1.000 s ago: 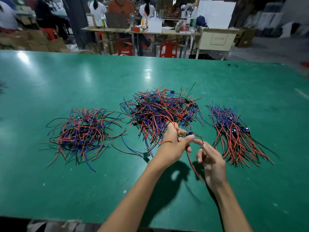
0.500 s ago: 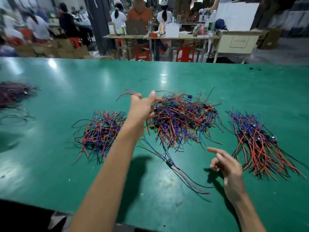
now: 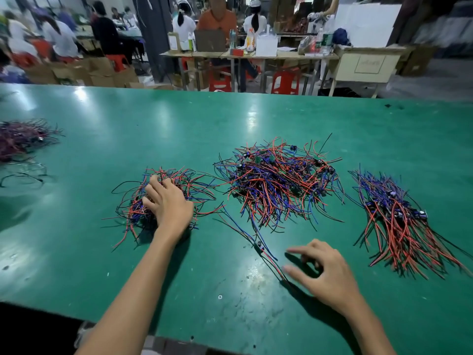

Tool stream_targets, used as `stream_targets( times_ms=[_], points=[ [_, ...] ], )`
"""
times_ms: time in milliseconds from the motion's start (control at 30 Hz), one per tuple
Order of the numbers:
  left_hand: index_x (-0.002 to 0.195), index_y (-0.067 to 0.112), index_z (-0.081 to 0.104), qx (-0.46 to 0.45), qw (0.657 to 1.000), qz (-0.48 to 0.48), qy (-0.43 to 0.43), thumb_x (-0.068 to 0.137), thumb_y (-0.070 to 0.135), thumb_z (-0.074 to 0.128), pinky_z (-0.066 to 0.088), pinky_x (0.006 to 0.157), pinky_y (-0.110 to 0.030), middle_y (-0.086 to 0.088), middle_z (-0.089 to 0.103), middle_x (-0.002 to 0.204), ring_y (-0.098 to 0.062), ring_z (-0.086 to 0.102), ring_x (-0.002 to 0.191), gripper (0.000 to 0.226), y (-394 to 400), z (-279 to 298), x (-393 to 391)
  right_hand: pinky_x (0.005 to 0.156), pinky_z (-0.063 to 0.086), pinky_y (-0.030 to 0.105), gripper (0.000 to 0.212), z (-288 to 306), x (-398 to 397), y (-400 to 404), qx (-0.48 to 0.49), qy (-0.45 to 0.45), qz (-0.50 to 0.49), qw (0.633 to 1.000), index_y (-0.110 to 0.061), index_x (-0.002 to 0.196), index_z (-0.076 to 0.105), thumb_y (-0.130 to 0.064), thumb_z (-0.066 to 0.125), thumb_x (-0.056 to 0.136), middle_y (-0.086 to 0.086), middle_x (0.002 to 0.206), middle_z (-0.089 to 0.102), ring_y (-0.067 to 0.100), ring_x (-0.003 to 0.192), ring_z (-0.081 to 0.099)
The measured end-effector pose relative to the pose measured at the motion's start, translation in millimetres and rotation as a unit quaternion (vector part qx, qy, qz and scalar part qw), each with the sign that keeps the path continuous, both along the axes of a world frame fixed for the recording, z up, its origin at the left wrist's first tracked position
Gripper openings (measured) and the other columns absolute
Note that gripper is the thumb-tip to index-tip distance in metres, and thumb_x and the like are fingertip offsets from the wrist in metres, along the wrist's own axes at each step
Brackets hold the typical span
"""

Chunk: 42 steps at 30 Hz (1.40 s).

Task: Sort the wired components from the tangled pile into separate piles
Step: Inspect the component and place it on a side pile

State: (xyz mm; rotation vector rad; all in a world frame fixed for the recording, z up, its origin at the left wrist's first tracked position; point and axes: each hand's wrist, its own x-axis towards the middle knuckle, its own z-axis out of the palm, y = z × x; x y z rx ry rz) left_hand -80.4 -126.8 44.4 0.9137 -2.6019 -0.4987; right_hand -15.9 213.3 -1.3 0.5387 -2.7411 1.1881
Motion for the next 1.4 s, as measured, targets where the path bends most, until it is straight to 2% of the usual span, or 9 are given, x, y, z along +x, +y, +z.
stream_targets(
  times_ms=[167, 367, 500, 767, 933, 1067, 1167, 1267, 1400],
  points=[
    [0.154, 0.005, 0.016, -0.042, 0.998, -0.028, 0.033, 0.07, 0.007, 0.074, 0.016, 0.116, -0.052, -0.017, 0.009, 0.162, -0.034, 0.015, 0.145, 0.101, 38, -1, 14, 0.079, 0.042, 0.023, 0.05, 2, 5, -4, 0.039, 0.018, 0.026, 0.999, -0.044, 0.1, 0.078, -0.08, 0.066, 0.068, -0.02, 0.089, 0.058, 0.003, 0.085, 0.056],
    [0.098, 0.032, 0.074, 0.023, 0.893, -0.437, 0.103, 0.076, -0.004, 0.065, 0.022, 0.095, -0.036, 0.015, 0.061, 0.118, -0.004, 0.044, 0.119, 0.043, 74, -31, 50, 0.077, 0.046, 0.026, 0.051, 5, 9, -5, 0.018, 0.025, 0.06, 0.998, -0.037, 0.083, 0.075, -0.084, 0.072, 0.063, -0.022, 0.088, 0.058, 0.005, 0.084, 0.058],
    [0.105, 0.033, 0.075, 0.035, 0.889, -0.436, 0.134, 0.08, 0.009, 0.074, 0.027, 0.088, -0.033, 0.017, 0.061, 0.105, -0.005, 0.05, 0.105, 0.034, 86, -47, 66, 0.075, 0.048, 0.027, 0.043, 4, 15, -8, 0.034, 0.044, 0.068, 0.996, -0.032, 0.08, 0.069, -0.07, 0.082, 0.066, -0.021, 0.086, 0.057, 0.004, 0.082, 0.058],
    [0.112, 0.036, 0.074, -0.032, 0.874, -0.463, 0.145, 0.088, 0.027, 0.075, 0.023, 0.089, -0.029, 0.007, 0.059, 0.123, -0.015, 0.043, 0.114, 0.025, 90, -50, 72, 0.077, 0.047, 0.027, 0.012, -4, 15, -5, 0.026, 0.098, 0.041, 0.994, -0.029, 0.087, 0.074, -0.021, 0.083, 0.084, -0.02, 0.088, 0.061, 0.004, 0.085, 0.058],
    [0.097, 0.024, 0.078, -0.086, 0.864, -0.45, 0.208, 0.082, 0.023, 0.082, 0.024, 0.084, -0.03, 0.002, 0.068, 0.115, -0.018, 0.05, 0.107, 0.015, 93, -52, 72, 0.077, 0.042, 0.033, 0.011, -9, 11, -3, 0.075, 0.218, -0.042, 0.972, -0.026, 0.091, 0.077, -0.024, 0.085, 0.083, -0.013, 0.095, 0.064, 0.014, 0.088, 0.057],
    [0.094, 0.017, 0.075, -0.046, 0.869, -0.413, 0.27, 0.084, 0.015, 0.081, 0.034, 0.085, -0.037, 0.001, 0.068, 0.123, -0.018, 0.064, 0.107, 0.012, 98, -55, 78, 0.073, 0.044, 0.034, 0.015, -10, 17, -2, -0.014, 0.317, -0.103, 0.943, -0.018, 0.088, 0.075, -0.03, 0.069, 0.094, -0.006, 0.087, 0.064, 0.015, 0.08, 0.056],
    [0.096, 0.02, 0.064, 0.012, 0.874, -0.386, 0.296, 0.085, 0.006, 0.074, 0.038, 0.089, -0.033, 0.011, 0.068, 0.122, -0.008, 0.064, 0.108, 0.02, 111, -54, 86, 0.06, 0.048, 0.031, 0.031, -12, 26, -2, -0.06, 0.237, -0.05, 0.968, -0.022, 0.084, 0.074, -0.042, 0.057, 0.101, -0.015, 0.077, 0.066, 0.009, 0.062, 0.058],
    [0.1, 0.02, 0.064, 0.086, 0.873, -0.363, 0.314, 0.083, 0.004, 0.077, 0.045, 0.089, -0.033, 0.011, 0.071, 0.108, -0.006, 0.063, 0.098, 0.026, 129, -53, 87, 0.069, 0.05, 0.021, 0.033, -7, 23, -12, -0.052, 0.064, -0.049, 0.995, -0.034, 0.098, 0.076, -0.054, 0.051, 0.101, -0.023, 0.084, 0.073, -0.001, 0.069, 0.066],
    [0.093, 0.012, 0.068, 0.19, 0.86, -0.373, 0.291, 0.085, 0.009, 0.079, 0.053, 0.082, -0.03, 0.009, 0.07, 0.096, -0.008, 0.066, 0.089, 0.014, 144, -53, 84, 0.063, 0.047, 0.018, 0.023, -2, 8, -23, -0.205, -0.051, -0.053, 0.976, -0.032, 0.106, 0.074, -0.043, 0.057, 0.095, -0.012, 0.088, 0.077, -0.002, 0.062, 0.061]
  ],
)
